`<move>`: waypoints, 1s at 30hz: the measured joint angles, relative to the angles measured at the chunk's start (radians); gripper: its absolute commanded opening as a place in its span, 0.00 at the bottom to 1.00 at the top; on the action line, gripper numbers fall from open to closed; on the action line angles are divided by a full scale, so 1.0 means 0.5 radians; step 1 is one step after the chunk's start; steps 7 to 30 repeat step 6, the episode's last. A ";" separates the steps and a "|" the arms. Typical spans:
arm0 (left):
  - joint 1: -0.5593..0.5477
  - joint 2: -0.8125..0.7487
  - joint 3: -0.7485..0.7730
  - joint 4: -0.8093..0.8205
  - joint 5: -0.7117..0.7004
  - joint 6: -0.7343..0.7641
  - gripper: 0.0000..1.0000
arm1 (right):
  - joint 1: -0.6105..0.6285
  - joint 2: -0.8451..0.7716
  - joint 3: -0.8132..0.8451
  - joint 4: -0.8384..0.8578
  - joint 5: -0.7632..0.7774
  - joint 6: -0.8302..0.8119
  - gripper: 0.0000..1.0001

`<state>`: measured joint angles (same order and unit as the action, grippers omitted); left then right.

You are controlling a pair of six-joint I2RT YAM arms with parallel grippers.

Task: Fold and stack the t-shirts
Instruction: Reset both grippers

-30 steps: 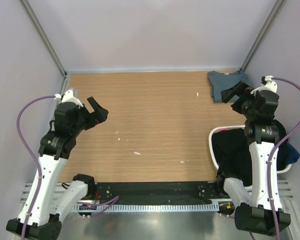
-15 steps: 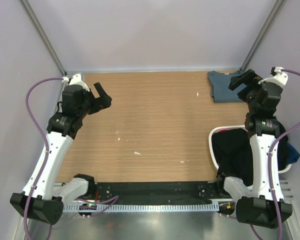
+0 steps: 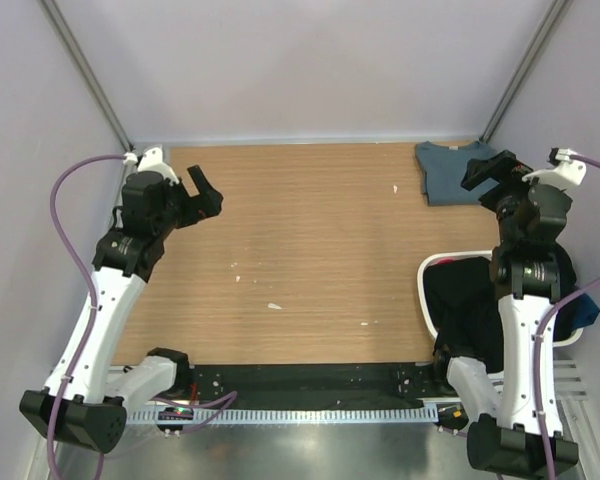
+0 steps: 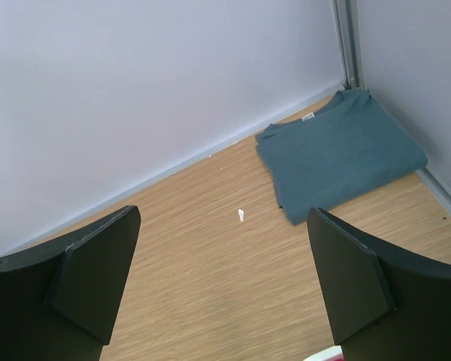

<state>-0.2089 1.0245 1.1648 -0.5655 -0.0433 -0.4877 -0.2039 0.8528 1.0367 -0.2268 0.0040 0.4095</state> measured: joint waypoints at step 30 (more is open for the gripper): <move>0.000 -0.037 -0.118 -0.004 0.002 -0.046 1.00 | 0.000 -0.149 -0.074 -0.021 0.020 -0.036 1.00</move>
